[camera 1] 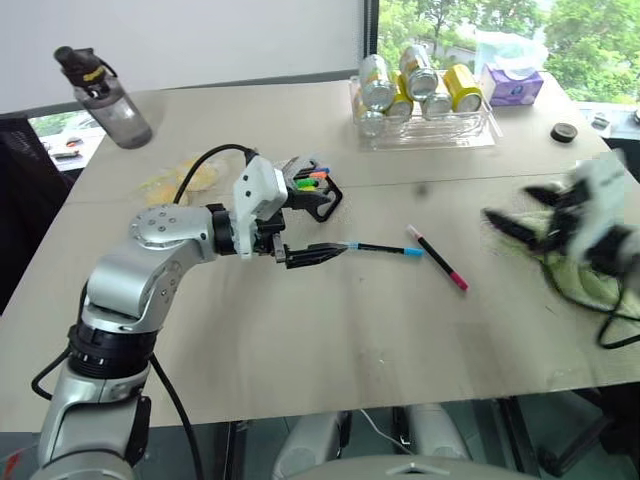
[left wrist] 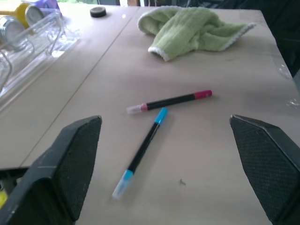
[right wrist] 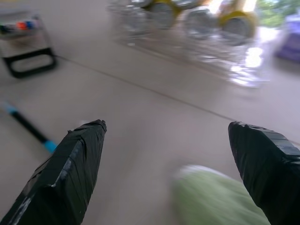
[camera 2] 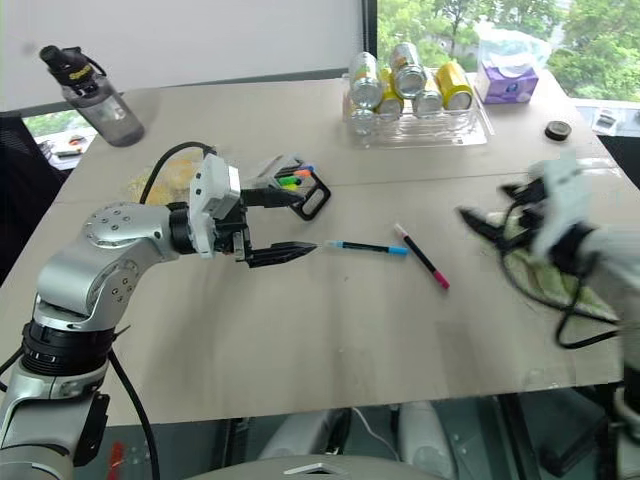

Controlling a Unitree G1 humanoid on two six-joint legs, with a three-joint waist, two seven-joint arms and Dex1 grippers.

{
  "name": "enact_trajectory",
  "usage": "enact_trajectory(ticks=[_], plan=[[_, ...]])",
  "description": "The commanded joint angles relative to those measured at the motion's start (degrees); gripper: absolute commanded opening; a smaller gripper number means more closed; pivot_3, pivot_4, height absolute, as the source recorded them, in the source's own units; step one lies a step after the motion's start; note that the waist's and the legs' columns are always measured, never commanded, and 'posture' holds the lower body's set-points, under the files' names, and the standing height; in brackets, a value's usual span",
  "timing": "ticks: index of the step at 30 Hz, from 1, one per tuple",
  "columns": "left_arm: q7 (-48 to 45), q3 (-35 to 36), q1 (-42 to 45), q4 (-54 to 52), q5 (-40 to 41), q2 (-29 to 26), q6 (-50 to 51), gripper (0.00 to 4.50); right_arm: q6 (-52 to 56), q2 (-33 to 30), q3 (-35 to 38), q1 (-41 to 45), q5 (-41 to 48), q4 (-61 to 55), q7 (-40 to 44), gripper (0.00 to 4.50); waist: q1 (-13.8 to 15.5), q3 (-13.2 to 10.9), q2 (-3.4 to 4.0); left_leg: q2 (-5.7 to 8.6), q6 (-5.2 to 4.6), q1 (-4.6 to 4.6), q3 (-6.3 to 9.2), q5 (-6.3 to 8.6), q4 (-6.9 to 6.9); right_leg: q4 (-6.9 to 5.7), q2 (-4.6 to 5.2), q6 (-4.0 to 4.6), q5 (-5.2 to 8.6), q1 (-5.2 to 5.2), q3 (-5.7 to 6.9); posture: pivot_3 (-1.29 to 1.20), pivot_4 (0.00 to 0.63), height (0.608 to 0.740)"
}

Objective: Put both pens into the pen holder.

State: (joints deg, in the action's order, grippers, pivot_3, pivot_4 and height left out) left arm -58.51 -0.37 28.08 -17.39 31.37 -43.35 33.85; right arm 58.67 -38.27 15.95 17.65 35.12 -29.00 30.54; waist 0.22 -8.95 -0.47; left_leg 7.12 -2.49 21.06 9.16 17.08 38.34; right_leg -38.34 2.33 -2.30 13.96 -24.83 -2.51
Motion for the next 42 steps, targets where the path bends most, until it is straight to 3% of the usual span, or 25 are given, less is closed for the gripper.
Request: enact_trajectory(ticks=[1, 14, 17, 24, 25, 34, 37, 42], plan=[[0.6, 3.4, -1.8, -2.4, 0.5, -1.6, -0.5, 4.5, 1.4, 1.7, -4.8, -1.6, -0.8, -4.8, -3.9, 4.44, 0.5, 0.0, 0.01, 0.0, -0.01, 0.06, 0.0, 0.01, 0.0, 0.08, 0.0, 0.0, 0.0, -0.02, 0.0, 0.0, 0.15, 0.74], [-0.4, 4.0, -5.9, -3.9, 1.1, -3.4, -0.3, 4.5, 9.9, -0.3, -15.9, -7.0, -7.6, -6.5, -10.5, 4.44, 0.5, 0.0, 0.02, 0.03, 0.0, 0.13, 0.17, 0.0, -0.01, 0.22, 0.01, 0.02, -0.05, -0.01, 0.18, 0.0, 0.15, 0.74], [-0.9, 3.7, -5.7, -3.4, 0.9, -3.6, -0.5, 4.5, 11.6, 0.4, -15.2, -7.7, -7.1, -7.2, -10.7, 3.64, 0.5, 0.0, 0.0, 0.03, 0.0, 0.13, 0.14, 0.0, 0.0, 0.26, 0.01, 0.01, -0.06, 0.02, 0.16, 0.0, 0.15, 0.74], [-1.4, 2.9, -4.7, -2.9, 0.8, -3.3, -0.3, 4.5, 12.3, 1.1, -13.3, -8.6, -7.4, -7.2, -11.2, 0.3, 0.5, 0.0, 0.0, 0.03, 0.0, 0.1, 0.16, 0.0, 0.0, 0.24, 0.0, 0.01, -0.06, 0.03, 0.17, 0.0, 0.15, 0.74], [-1.5, 2.9, -4.6, -2.9, 0.8, -3.4, -0.3, 4.5, 12.3, 1.2, -13.0, -8.7, -7.5, -7.2, -11.3, 0.04, 0.5, 0.0, 0.0, 0.03, 0.0, 0.1, 0.15, 0.0, 0.0, 0.24, 0.01, 0.01, -0.06, 0.04, 0.16, 0.0, 0.15, 0.74], [-1.4, 2.5, -2.8, -2.2, 1.6, -2.3, 0.7, 4.5, 7.5, 3.4, -9.9, -6.0, -9.1, -5.3, -12.3, 0.04, 0.4, 0.0, 0.0, 0.03, 0.0, 0.1, 0.15, 0.0, 0.01, 0.24, 0.01, 0.0, -0.06, 0.04, 0.17, 0.0, 0.15, 0.74], [3.3, 4.5, -0.7, -1.7, 5.3, 2.5, 4.0, 4.5, 1.0, 7.2, -8.1, -3.0, -8.2, -5.0, -11.7, 0.04, 0.4, 0.0, 0.01, 0.03, 0.0, 0.08, 0.12, 0.0, 0.02, 0.21, 0.0, 0.0, -0.07, 0.03, 0.15, 0.0, 0.15, 0.74], [18.8, 10.7, 0.7, -1.2, 18.0, 16.1, 13.8, 4.5, -11.8, 10.4, -9.7, -2.7, -8.8, -5.2, -7.5, 0.04, 0.4, 0.0, -0.01, 0.03, 0.0, 0.09, 0.18, 0.0, 0.04, 0.22, 0.0, -0.01, -0.08, 0.04, 0.19, 0.0, 0.15, 0.74]])
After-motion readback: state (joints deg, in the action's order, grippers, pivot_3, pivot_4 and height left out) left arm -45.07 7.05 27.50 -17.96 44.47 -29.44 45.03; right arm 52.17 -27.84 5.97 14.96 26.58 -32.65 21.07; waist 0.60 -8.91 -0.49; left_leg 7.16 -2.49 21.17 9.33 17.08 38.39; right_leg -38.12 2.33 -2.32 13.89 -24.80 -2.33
